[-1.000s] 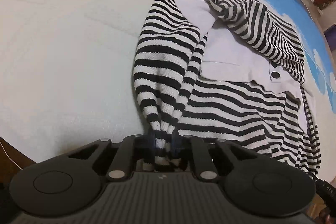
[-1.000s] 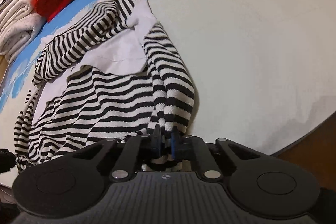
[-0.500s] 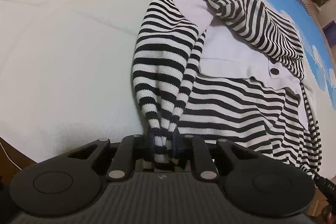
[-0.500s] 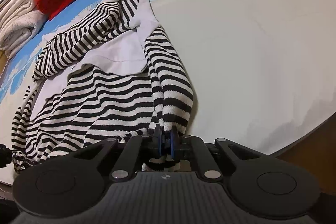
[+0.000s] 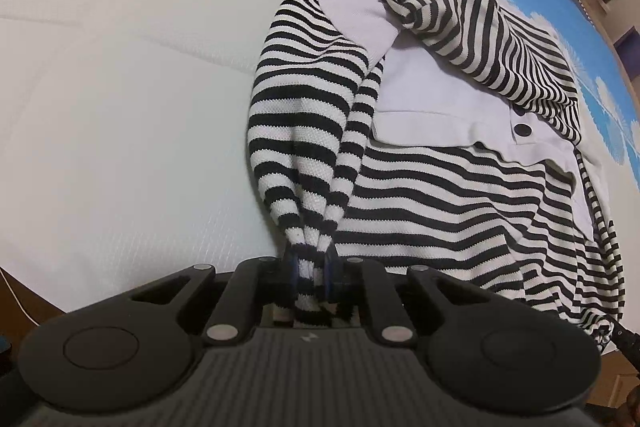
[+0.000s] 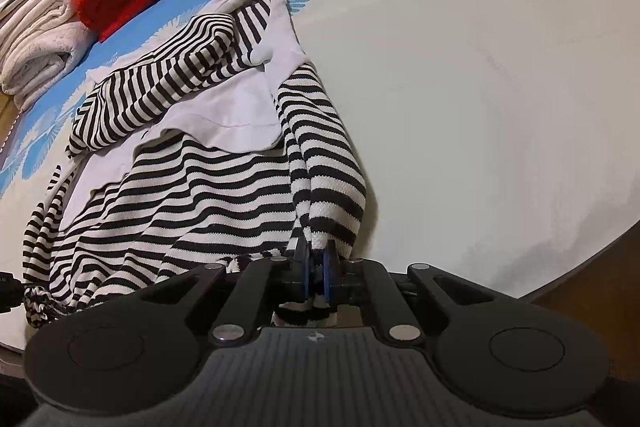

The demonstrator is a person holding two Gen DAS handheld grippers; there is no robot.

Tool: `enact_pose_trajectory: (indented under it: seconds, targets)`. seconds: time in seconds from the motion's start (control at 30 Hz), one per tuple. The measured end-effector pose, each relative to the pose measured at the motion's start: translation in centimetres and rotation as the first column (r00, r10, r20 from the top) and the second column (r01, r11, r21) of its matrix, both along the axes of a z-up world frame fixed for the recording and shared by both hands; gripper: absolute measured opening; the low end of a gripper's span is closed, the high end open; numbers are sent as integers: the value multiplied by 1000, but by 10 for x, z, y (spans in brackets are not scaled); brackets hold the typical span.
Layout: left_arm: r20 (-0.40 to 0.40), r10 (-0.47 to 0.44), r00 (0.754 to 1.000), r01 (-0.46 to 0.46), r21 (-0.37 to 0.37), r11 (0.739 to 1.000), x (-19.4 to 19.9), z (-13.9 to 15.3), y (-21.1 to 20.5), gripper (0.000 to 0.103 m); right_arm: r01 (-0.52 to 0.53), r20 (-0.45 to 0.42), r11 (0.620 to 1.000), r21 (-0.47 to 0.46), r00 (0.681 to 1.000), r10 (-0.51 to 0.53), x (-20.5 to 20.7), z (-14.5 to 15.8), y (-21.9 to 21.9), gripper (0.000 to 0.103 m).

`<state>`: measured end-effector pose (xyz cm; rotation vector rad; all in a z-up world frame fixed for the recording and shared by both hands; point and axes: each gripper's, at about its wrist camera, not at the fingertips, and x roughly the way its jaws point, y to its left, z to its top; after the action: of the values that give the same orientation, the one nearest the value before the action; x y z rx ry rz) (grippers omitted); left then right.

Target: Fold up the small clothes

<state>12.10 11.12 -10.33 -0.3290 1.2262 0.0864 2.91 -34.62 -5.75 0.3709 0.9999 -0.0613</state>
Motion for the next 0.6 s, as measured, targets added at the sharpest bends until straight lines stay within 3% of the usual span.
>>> enact_pose_trajectory:
  seconds: [0.13, 0.27, 0.47, 0.6]
  targets:
    - [40, -30, 999, 29, 21, 999, -3, 8, -4, 9, -13, 30, 1000, -4, 999, 13, -1, 7, -1, 4]
    - [149, -108, 983, 103, 40, 994, -14, 36, -8, 9, 4, 143, 999, 49, 990, -11, -7, 35, -14, 4]
    - [273, -102, 957, 122, -56, 991, -47, 82, 5, 9, -47, 279, 996, 79, 960, 23, -31, 81, -30, 4]
    - [261, -110, 959, 144, -114, 983, -76, 106, 9, 9, -41, 287, 993, 112, 958, 7, -56, 107, -43, 4]
